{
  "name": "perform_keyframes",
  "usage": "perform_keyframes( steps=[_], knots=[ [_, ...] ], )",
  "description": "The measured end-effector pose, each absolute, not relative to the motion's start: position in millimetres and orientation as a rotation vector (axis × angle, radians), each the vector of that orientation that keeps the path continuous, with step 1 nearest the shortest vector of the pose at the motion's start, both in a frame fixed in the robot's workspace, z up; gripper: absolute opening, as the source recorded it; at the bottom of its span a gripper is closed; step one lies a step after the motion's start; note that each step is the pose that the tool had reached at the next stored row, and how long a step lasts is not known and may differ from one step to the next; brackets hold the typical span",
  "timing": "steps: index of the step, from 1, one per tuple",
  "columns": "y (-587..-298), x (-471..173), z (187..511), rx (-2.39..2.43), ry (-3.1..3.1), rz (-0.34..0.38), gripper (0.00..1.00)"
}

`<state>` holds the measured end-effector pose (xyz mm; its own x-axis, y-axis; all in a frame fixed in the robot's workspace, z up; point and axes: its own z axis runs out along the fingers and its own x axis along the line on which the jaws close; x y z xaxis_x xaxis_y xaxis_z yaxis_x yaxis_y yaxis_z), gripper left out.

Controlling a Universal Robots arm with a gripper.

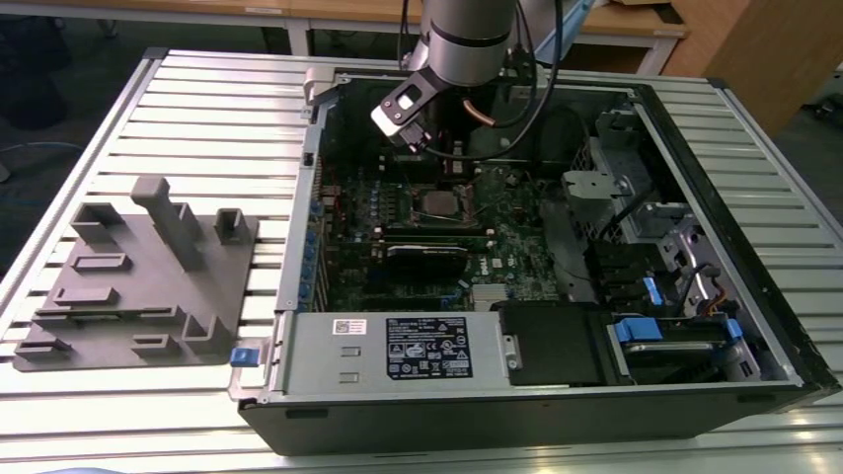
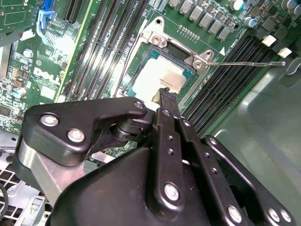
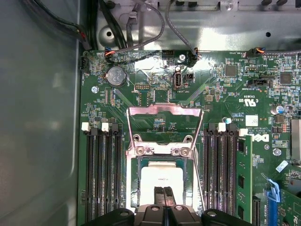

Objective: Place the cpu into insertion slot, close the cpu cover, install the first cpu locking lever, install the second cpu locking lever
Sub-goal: 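Close the cpu cover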

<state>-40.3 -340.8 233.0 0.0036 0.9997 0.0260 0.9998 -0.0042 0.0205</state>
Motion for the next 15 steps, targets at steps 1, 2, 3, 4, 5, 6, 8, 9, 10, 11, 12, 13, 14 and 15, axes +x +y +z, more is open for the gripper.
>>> perform_keyframes(
  steps=[1, 2, 3, 4, 5, 6, 8, 9, 10, 11, 12, 13, 14, 15],
  knots=[
    [-340.8, -40.3, 233.0, -2.223, -2.214, -0.052, 0.11],
    [-340.8, -40.3, 233.1, -2.223, -2.214, -0.051, 0.11],
    [-340.8, -40.3, 233.1, -2.223, -2.214, -0.051, 0.11],
    [-340.8, -40.3, 233.1, -2.223, -2.214, -0.051, 0.11],
    [-340.8, -40.3, 233.1, -2.223, -2.214, -0.051, 0.11],
    [-340.8, -40.3, 233.1, -2.223, -2.214, -0.051, 0.11],
    [-340.9, -40.1, 233.2, -2.223, -2.214, -0.051, 0.11],
    [-340.9, -39.9, 233.2, -2.223, -2.214, -0.051, 0.11],
    [-340.9, -39.8, 233.2, -2.223, -2.214, -0.051, 0.11],
    [-340.9, -39.8, 233.2, -2.223, -2.214, -0.051, 0.11],
    [-340.8, -39.8, 233.2, -2.223, -2.214, -0.051, 0.11],
    [-340.8, -39.8, 233.4, -2.223, -2.214, -0.051, 0.11],
    [-340.8, -39.8, 234.0, -2.223, -2.214, -0.051, 0.11],
    [-340.9, -39.8, 235.1, -2.223, -2.214, -0.051, 0.11]
  ],
)
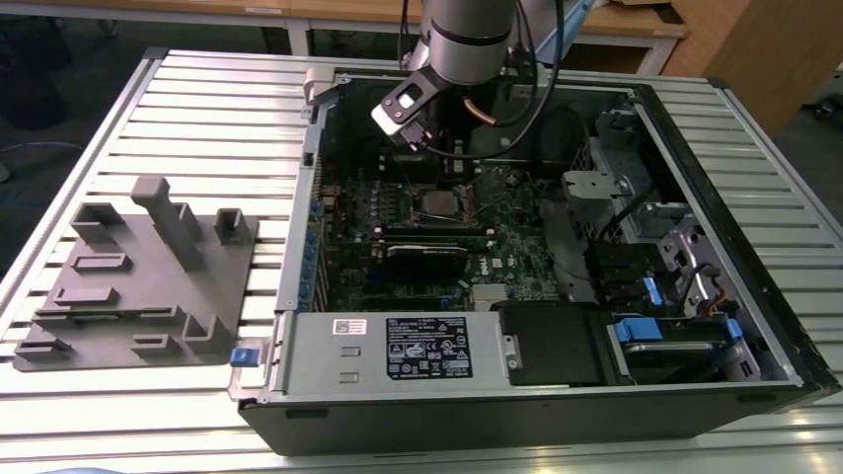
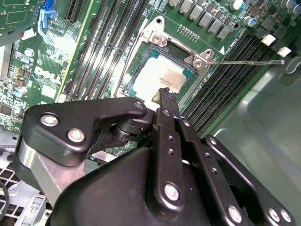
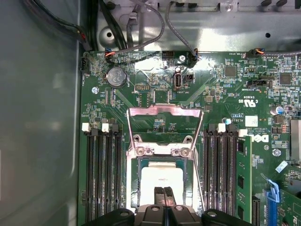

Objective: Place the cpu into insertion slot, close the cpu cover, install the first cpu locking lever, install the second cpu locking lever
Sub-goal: 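Close the cpu cover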

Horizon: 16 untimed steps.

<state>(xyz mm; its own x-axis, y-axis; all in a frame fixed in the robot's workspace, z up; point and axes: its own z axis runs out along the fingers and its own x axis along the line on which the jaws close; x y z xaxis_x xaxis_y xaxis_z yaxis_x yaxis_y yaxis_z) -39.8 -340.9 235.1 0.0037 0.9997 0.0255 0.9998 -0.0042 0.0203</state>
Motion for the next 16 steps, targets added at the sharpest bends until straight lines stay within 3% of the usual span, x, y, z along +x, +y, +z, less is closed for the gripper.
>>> perform_keyframes(
  steps=[16],
  knots=[
    [-340.8, -39.8, 240.2, -2.223, -2.214, -0.051, 0.11]
  ],
)
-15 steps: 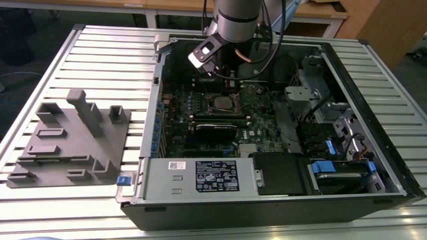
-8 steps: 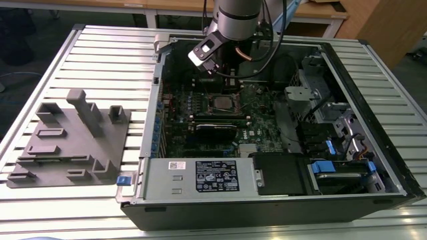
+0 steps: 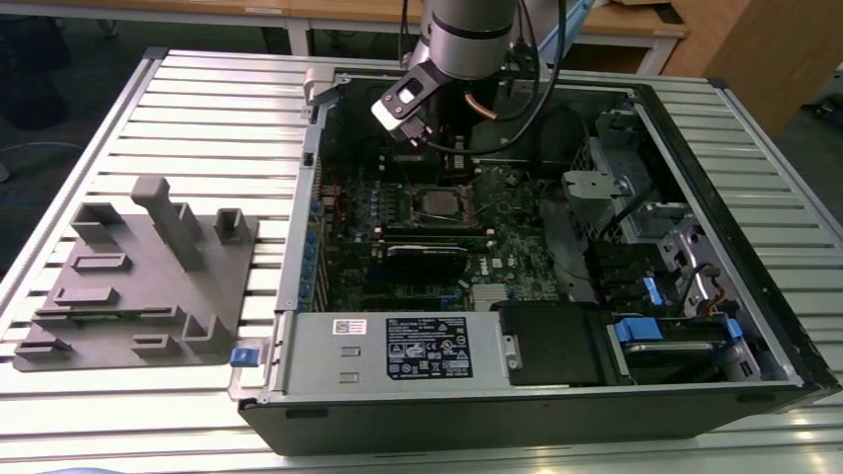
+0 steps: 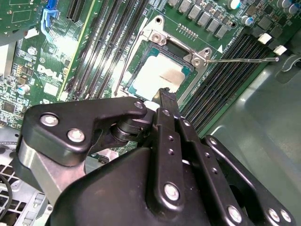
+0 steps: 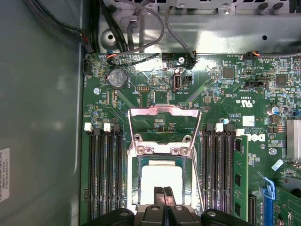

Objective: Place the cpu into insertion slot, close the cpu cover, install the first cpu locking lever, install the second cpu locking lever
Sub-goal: 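Close the cpu cover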

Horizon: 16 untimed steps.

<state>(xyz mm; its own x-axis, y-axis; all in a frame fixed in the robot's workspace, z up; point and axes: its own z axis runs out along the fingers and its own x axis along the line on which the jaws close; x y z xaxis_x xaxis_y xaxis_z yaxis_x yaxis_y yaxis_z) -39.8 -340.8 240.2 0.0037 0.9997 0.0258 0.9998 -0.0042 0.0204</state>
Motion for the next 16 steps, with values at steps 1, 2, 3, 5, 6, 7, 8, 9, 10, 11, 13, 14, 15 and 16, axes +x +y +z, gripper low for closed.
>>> perform_keyframes(
  steps=[1, 2, 3, 5, 6, 7, 8, 9, 10, 11, 13, 14, 15, 16],
  knots=[
    [-340.8, -39.8, 240.2, -2.223, -2.214, -0.051, 0.11],
    [-340.8, -39.8, 240.5, -2.223, -2.214, -0.051, 0.11],
    [-340.9, -39.8, 241.0, -2.223, -2.214, -0.050, 0.11],
    [-340.8, -39.8, 241.9, -2.223, -2.214, -0.051, 0.11],
    [-340.8, -39.8, 246.7, -2.223, -2.214, -0.051, 0.11],
    [-340.8, -39.8, 247.7, -2.223, -2.214, -0.051, 0.11],
    [-340.8, -39.8, 248.4, -2.223, -2.214, -0.051, 0.11],
    [-340.8, -39.8, 248.5, -2.223, -2.214, -0.052, 0.11],
    [-340.8, -39.8, 248.5, -2.223, -2.214, -0.052, 0.11],
    [-340.8, -39.8, 248.4, -2.223, -2.214, -0.052, 0.11],
    [-340.8, -39.8, 248.6, -2.223, -2.214, -0.051, 0.11],
    [-340.8, -39.8, 248.7, -2.223, -2.214, -0.051, 0.11],
    [-340.8, -39.8, 248.6, -2.223, -2.214, -0.051, 0.11],
    [-340.8, -39.8, 248.9, -2.223, -2.214, -0.051, 0.11]
  ],
)
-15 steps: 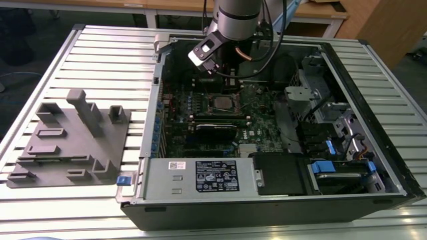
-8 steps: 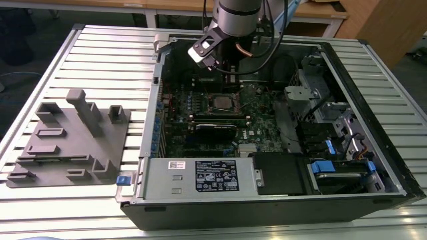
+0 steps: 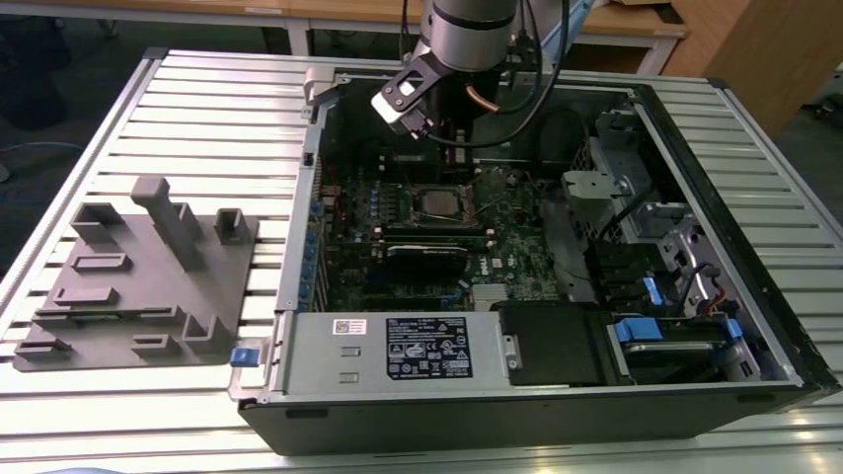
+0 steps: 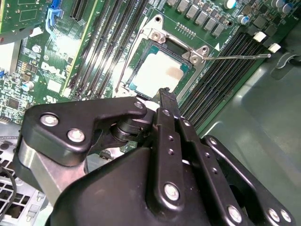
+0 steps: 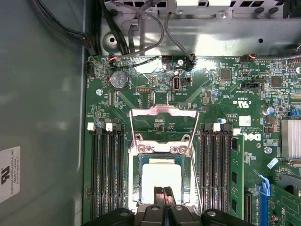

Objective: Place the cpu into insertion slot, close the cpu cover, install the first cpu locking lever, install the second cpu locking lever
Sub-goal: 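Close the cpu cover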

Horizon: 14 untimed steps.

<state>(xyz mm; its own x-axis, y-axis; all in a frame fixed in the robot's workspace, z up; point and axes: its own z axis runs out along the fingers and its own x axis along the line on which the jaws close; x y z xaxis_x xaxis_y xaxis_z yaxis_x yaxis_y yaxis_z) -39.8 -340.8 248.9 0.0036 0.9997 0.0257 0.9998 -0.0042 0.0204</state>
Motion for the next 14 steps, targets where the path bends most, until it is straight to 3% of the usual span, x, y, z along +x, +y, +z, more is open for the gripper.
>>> perform_keyframes(
  steps=[14],
  knots=[
    [-341, -40, 264, -2.223, -2.214, -0.052, 0.11]
  ],
)
